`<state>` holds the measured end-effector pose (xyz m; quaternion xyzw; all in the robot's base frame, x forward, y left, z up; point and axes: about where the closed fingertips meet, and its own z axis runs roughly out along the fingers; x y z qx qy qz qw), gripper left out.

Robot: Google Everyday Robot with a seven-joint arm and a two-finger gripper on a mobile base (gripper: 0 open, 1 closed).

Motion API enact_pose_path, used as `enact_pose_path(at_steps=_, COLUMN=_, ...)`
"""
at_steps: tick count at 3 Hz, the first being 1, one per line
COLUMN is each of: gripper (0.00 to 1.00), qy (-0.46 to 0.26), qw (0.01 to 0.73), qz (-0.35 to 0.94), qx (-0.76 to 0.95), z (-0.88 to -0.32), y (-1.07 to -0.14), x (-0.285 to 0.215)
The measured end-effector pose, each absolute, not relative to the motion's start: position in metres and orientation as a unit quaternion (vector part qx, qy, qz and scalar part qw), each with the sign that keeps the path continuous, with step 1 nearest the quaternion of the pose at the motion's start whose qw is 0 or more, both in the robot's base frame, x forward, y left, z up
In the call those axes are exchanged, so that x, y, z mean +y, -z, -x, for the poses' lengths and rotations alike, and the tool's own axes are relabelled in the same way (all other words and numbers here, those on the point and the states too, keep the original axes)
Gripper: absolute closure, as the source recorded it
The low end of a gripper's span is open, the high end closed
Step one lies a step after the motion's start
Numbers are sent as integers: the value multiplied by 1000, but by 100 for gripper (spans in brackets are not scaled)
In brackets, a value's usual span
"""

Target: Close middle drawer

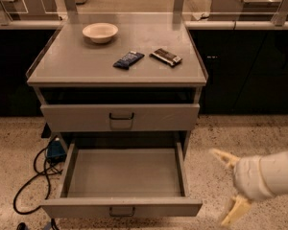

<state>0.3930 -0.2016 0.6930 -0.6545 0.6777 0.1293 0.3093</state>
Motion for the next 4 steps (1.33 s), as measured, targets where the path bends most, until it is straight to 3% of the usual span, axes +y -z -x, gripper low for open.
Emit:
enact_pose_path(at_steps=2, gripper=0, qy=-144, qw=222, qz=684, qx=680, z=-310, y=-513, x=-163)
enact_pose_path(at_steps=3, gripper=0, qy=-164, qw=209, qz=661, qx=702, z=-278, y=-448, x=-158)
enact_pose_path(at_steps=4, gripper=0, qy=-203, qw=247, qz=632, qx=706, z=-271, y=-406, x=-154)
